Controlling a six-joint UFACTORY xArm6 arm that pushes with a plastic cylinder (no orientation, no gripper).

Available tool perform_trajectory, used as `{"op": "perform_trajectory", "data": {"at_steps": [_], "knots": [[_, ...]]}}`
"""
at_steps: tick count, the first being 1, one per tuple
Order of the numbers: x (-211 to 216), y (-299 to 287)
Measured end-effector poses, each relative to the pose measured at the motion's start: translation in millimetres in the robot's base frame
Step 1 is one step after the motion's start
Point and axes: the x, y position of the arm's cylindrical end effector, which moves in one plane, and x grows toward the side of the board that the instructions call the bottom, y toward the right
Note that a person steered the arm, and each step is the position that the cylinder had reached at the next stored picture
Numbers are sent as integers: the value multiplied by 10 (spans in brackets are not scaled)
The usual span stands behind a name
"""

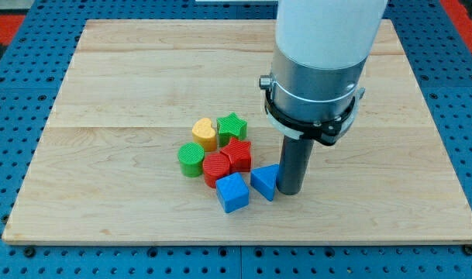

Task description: Keep arm in between green star and yellow hexagon

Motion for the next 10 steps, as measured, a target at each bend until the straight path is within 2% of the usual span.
{"op": "perform_trajectory", "data": {"at_steps": [2,4,5,6,7,8,9,10], "knots": [[-23,114],[-662,1041],[-1127,1071],[-1542,1034],[-1927,686],[-2122,118],[-2168,-141],[-2168,-143]]}}
